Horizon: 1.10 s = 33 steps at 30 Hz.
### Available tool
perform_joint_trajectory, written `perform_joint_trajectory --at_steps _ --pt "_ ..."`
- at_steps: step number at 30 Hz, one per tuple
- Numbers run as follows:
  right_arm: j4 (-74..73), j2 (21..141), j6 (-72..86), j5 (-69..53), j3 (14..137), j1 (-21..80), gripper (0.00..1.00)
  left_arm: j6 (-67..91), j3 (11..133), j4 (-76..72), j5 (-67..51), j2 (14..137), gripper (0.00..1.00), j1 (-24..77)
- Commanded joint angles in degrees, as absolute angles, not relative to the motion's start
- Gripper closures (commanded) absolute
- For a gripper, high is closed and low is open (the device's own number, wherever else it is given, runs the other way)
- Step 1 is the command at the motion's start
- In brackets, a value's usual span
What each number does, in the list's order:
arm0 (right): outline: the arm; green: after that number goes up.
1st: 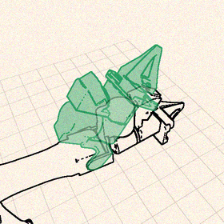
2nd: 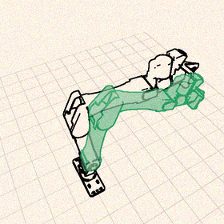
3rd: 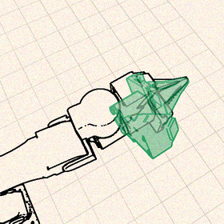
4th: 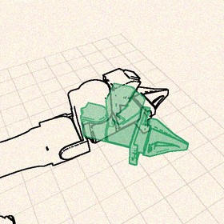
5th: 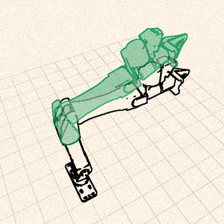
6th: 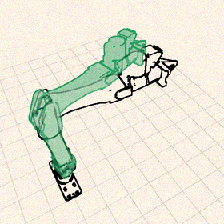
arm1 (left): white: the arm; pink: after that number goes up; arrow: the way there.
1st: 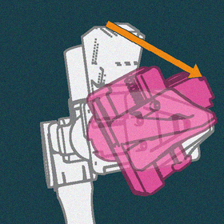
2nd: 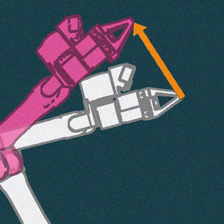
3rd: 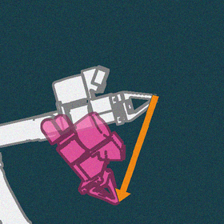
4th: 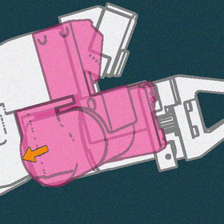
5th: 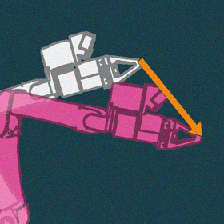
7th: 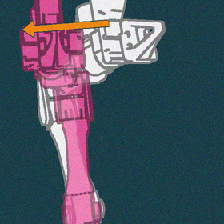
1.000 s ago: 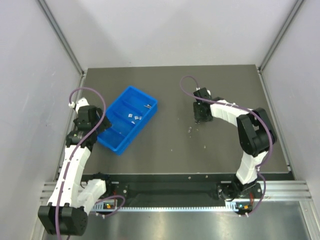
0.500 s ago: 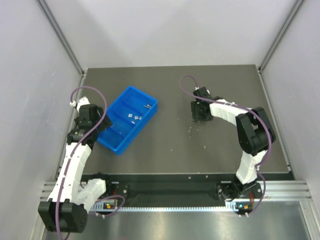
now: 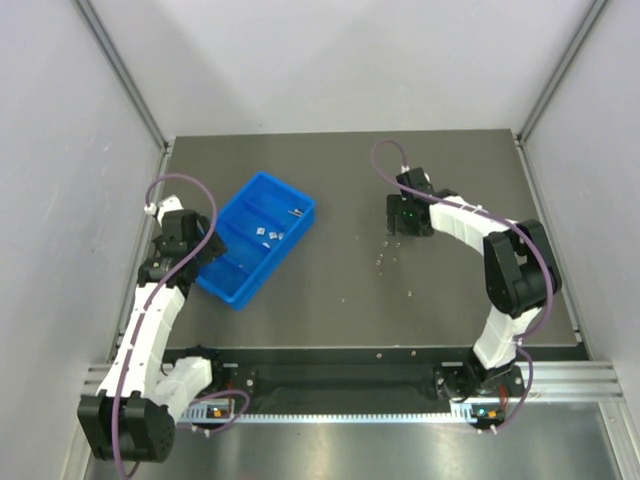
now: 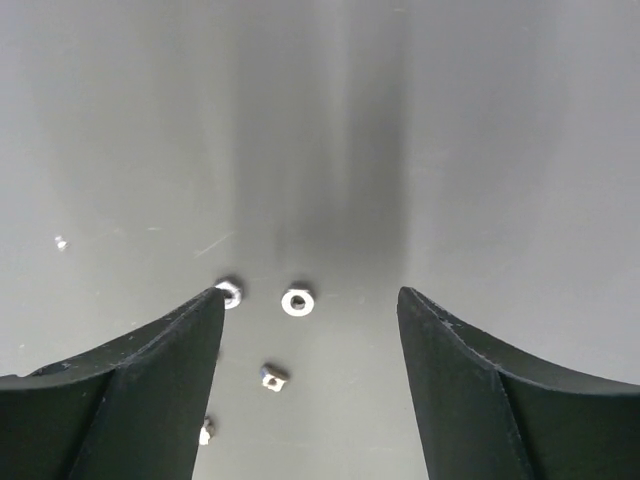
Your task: Sort the screws and nuts into containers
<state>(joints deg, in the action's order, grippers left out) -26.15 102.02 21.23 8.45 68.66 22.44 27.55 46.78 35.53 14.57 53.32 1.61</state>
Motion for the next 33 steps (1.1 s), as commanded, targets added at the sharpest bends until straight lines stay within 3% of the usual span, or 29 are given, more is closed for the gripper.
perform_joint_trajectory --at_steps 1,5,8,33 --pt "-26.5 101.0 22.9 8.3 69.0 21.1 0.31 27.8 46.2 31.8 14.3 53.5 0.21 1.4" --pt "-26.7 102.0 22.6 7.8 68.2 21.3 0.43 27.6 46.1 31.6 14.9 53.5 0.21 1.4" --pt "-26.7 102.8 21.8 7.3 67.8 21.4 0.47 27.2 46.1 31.4 15.1 53.5 0.21 1.4" --pt "-29.6 107.8 21.5 8.7 66.9 24.8 0.59 26.9 45.8 31.2 16.2 54.1 0.21 1.4"
